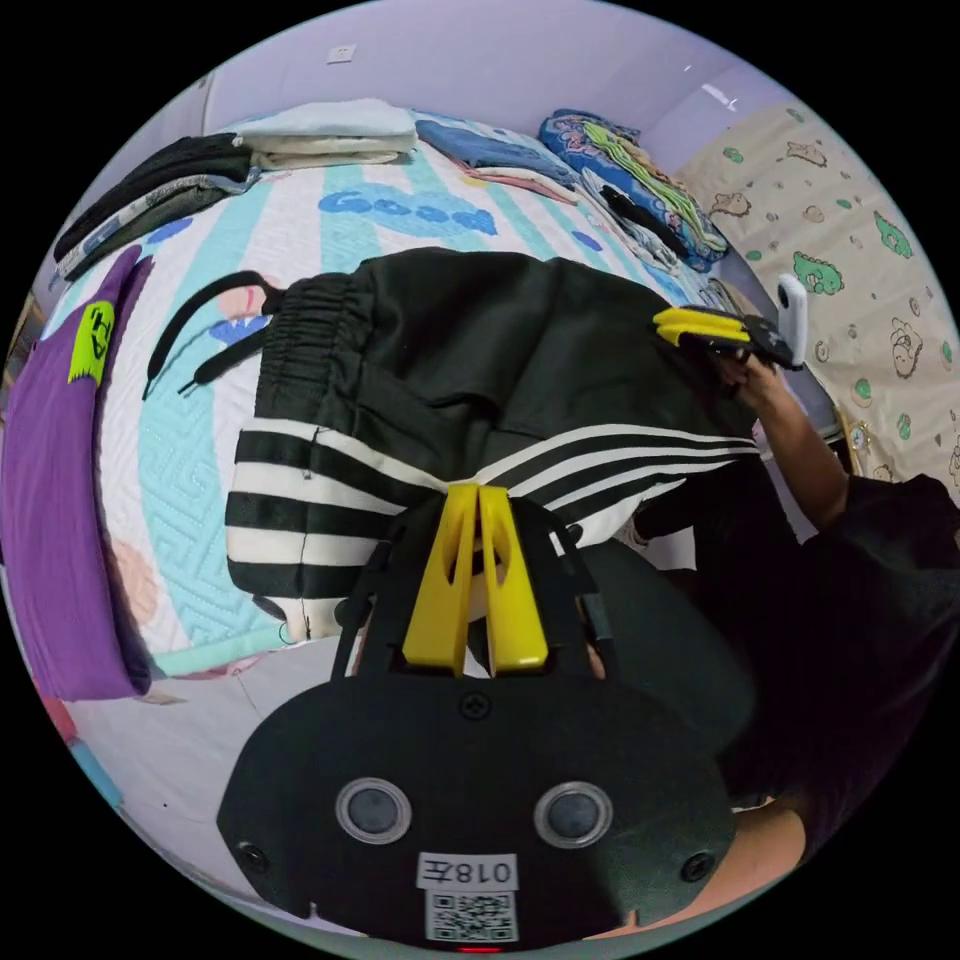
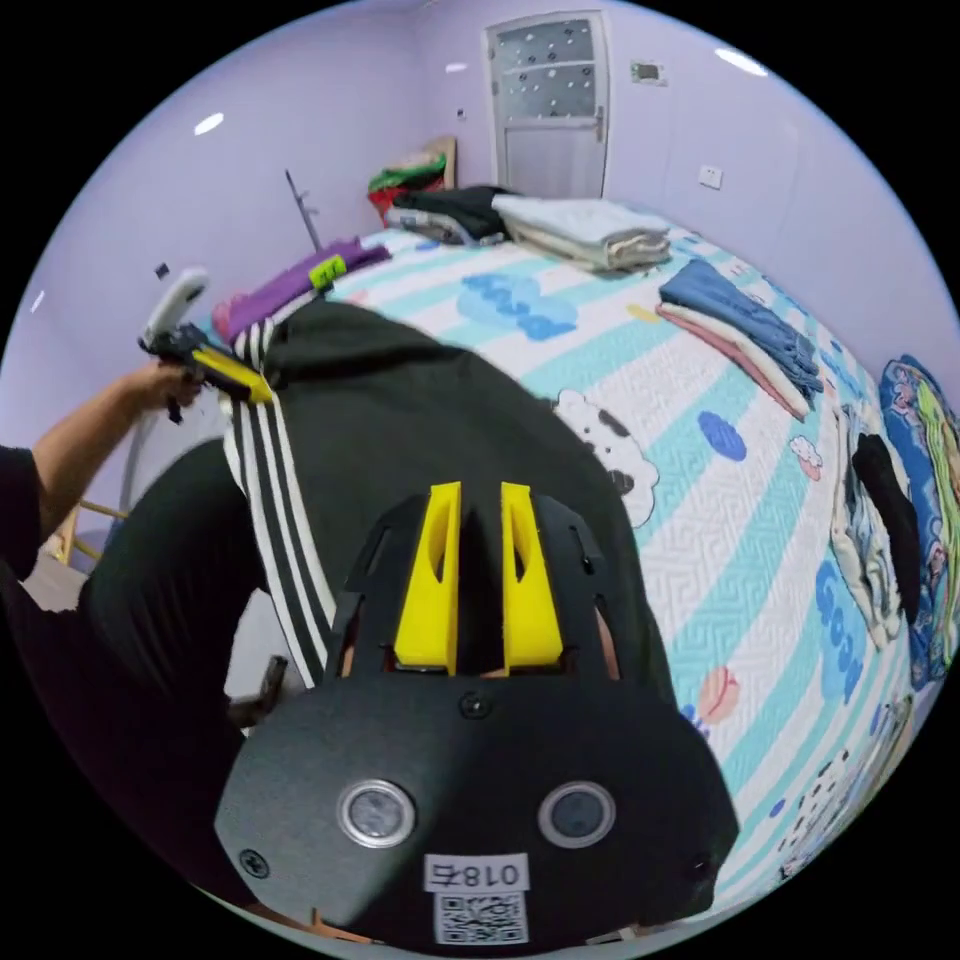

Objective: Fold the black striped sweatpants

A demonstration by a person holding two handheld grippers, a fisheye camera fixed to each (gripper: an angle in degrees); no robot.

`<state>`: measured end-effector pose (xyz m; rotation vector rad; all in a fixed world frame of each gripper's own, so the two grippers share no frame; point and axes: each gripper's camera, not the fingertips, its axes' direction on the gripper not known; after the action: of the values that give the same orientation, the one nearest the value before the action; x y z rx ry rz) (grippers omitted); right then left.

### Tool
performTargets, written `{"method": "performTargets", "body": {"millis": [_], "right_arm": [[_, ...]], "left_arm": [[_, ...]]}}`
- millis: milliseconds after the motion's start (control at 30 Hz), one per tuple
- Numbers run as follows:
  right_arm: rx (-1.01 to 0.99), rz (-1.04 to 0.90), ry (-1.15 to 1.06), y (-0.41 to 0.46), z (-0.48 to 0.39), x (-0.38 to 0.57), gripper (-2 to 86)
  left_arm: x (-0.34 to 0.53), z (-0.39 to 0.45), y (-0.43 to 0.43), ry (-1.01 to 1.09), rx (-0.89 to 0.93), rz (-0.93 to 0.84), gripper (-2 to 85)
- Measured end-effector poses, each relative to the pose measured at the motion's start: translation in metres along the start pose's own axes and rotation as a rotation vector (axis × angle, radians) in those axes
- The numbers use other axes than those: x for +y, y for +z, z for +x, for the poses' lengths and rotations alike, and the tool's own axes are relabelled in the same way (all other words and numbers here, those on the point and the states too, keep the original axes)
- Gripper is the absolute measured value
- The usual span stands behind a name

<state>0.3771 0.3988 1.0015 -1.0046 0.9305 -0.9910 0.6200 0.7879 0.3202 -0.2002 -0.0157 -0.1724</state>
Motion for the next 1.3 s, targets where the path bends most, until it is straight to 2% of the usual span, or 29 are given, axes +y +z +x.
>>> {"method": "performTargets", "body": {"millis": [67, 267, 333, 400, 467, 533, 667, 733, 800, 867, 933, 1033, 1067, 1200, 1300], "right_arm": [[-0.012, -0.082, -0.013, 0.011, -0.013, -0.002, 6.1], [-0.030, -0.038, 0.006, -0.011, -0.033, -0.007, 4.5], [-0.050, -0.029, 0.000, -0.018, -0.037, -0.013, 2.7], [-0.075, -0.019, -0.012, -0.021, -0.043, -0.014, 1.3], [-0.071, 0.006, -0.017, -0.025, -0.052, -0.013, 0.4], [-0.025, 0.036, -0.041, -0.031, -0.067, -0.012, -0.1], [0.043, 0.060, -0.092, -0.040, -0.087, -0.014, -0.4], [0.056, 0.048, -0.149, -0.047, -0.098, -0.016, -0.6], [0.062, 0.042, -0.180, -0.055, -0.099, -0.020, -0.7], [0.028, 0.099, -0.158, -0.075, -0.088, -0.025, -0.7], [0.009, 0.253, -0.043, -0.107, -0.056, -0.036, -0.4], [-0.068, 0.347, 0.128, -0.128, 0.002, -0.065, 1.2], [-0.110, 0.341, 0.163, -0.128, 0.015, -0.073, 2.0], [-0.533, 0.174, 0.366, -0.082, 0.096, -0.120, 5.8], [-0.562, 0.102, 0.437, -0.055, 0.118, -0.130, 5.6]], "left_arm": [[0.003, 0.001, -0.003, -0.012, 0.011, 0.014, -1.0], [0.005, 0.021, -0.027, -0.018, 0.013, 0.065, -1.0], [0.003, 0.035, -0.047, 0.003, 0.006, 0.157, -1.0], [-0.008, 0.054, -0.078, 0.031, 0.024, 0.340, -1.0], [-0.025, 0.069, -0.094, 0.062, 0.022, 0.435, -1.0], [-0.054, 0.089, -0.097, 0.108, 0.025, 0.457, -1.0], [-0.134, 0.150, -0.056, 0.257, 0.078, 0.333, -1.0], [-0.159, 0.181, -0.029, 0.308, 0.002, 0.219, -1.0], [-0.180, 0.212, 0.011, 0.342, -0.140, -0.008, -1.0], [-0.182, 0.230, 0.024, 0.375, -0.240, -0.083, -1.0], [-0.182, 0.243, 0.020, 0.383, -0.266, -0.079, -1.0], [-0.184, 0.258, 0.013, 0.400, -0.274, -0.094, -1.0], [-0.183, 0.265, 0.011, 0.424, -0.291, -0.091, -1.0], [-0.172, 0.291, 0.003, 0.525, -0.353, -0.072, -1.0], [-0.163, 0.300, -0.008, 0.555, -0.379, -0.057, -1.0]]}}
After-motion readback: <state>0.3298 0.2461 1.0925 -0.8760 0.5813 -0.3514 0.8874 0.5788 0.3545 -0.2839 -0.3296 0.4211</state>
